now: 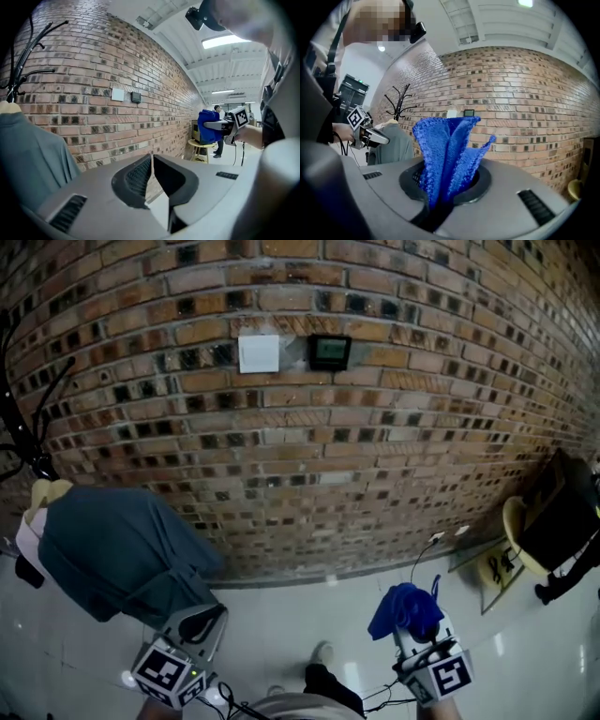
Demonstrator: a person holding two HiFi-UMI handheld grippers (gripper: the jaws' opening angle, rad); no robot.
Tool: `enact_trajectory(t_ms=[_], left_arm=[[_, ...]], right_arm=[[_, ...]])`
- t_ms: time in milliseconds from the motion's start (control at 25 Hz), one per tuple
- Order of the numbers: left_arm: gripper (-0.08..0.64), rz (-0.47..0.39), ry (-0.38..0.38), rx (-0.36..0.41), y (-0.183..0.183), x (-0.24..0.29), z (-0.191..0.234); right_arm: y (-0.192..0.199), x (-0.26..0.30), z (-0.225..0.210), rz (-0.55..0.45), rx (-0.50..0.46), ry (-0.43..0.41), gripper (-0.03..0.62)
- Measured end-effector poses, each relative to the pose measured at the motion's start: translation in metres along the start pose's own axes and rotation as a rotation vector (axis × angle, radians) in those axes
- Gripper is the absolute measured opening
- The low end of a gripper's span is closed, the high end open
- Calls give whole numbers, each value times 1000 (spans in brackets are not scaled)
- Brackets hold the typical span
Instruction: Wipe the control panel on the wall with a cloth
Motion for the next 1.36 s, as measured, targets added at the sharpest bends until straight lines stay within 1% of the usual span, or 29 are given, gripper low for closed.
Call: enact_trajectory(t_ms=[160, 280, 400, 560, 760, 1040, 1360], left_arm=[[5, -16, 16, 9, 0, -26, -12], [5, -28, 22, 2, -2, -40, -16], [5, -39, 31, -1, -2, -50, -23], [5, -45, 43, -12, 2, -56, -31], [5, -44, 39, -8, -4, -63, -34], [5, -40, 54, -11, 13, -69, -38], [5, -33, 61, -18, 0, -66, -36]], right_arm=[[-20, -31, 9, -43, -55, 27, 87], [-30, -43, 24, -57, -70, 14, 87], [-32, -56, 37, -52, -68, -1, 87], [-33, -66, 41, -77, -34, -13, 86], [-43, -68, 46, -86, -48, -26, 86], [-32, -75, 58, -93, -48, -22, 86], [-43, -65, 53, -80, -43, -24, 86]])
Point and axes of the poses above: the fingertips, and each gripper's own axes: x forward along the fingers, z to its left, y out of its underside, the point moved 8 cm from there along -x, backward along the fingers
